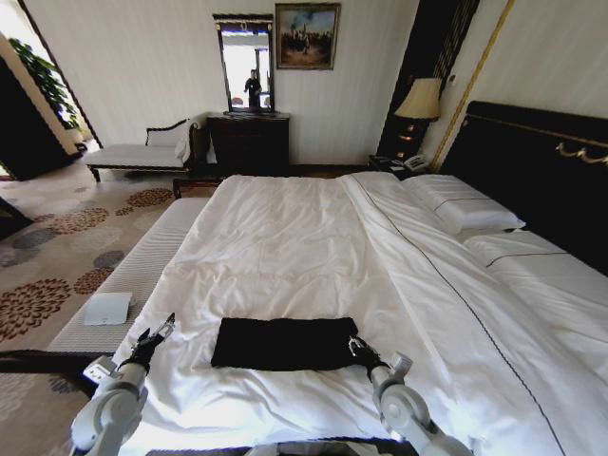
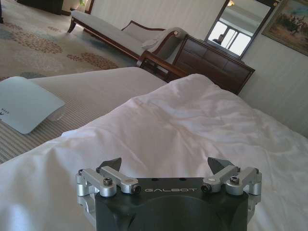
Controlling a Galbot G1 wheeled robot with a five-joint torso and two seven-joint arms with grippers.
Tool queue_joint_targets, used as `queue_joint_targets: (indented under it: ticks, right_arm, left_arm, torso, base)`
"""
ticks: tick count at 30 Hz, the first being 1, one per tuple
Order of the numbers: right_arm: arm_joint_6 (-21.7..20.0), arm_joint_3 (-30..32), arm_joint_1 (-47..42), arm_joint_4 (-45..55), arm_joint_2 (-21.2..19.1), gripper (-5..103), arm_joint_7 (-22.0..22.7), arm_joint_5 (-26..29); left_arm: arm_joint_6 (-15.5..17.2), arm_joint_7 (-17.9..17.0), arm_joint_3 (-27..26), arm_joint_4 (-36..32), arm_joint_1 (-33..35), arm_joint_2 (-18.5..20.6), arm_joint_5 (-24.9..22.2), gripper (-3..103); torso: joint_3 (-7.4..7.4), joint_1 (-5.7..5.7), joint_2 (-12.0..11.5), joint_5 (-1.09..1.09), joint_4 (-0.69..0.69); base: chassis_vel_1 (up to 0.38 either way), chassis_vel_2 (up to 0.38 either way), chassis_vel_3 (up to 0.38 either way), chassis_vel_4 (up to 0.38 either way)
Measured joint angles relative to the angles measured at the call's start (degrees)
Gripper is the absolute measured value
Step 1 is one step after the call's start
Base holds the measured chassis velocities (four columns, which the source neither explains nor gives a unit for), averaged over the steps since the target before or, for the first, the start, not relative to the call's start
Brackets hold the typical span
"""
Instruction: Fold the clothes on the bed.
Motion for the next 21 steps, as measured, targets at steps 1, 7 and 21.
queue_joint_targets:
  ticks: [1, 7, 21]
  right_arm:
    - [0.0, 0.0, 0.0, 0.1, 0.0, 28, -0.2, 0.0]
    - [0.3, -0.3, -0.1, 0.2, 0.0, 7, -1.8, -0.5]
    - [3.1, 1.4, 1.0, -0.7, -0.2, 1, -4.4, -1.0]
  left_arm:
    - [0.0, 0.0, 0.0, 0.0, 0.0, 0.0, 0.0, 100]
    - [0.0, -0.1, 0.1, 0.8, -0.2, -0.1, 0.1, 100]
    - [-0.3, -0.1, 1.1, 1.1, -0.6, -1.0, 1.3, 100]
  torso:
    - [0.0, 0.0, 0.0, 0.0, 0.0]
    - [0.0, 0.0, 0.0, 0.0, 0.0]
    - [0.0, 0.0, 0.0, 0.0, 0.0]
  base:
    - [0.0, 0.0, 0.0, 0.0]
    - [0.0, 0.0, 0.0, 0.0]
    - [0.0, 0.0, 0.0, 0.0]
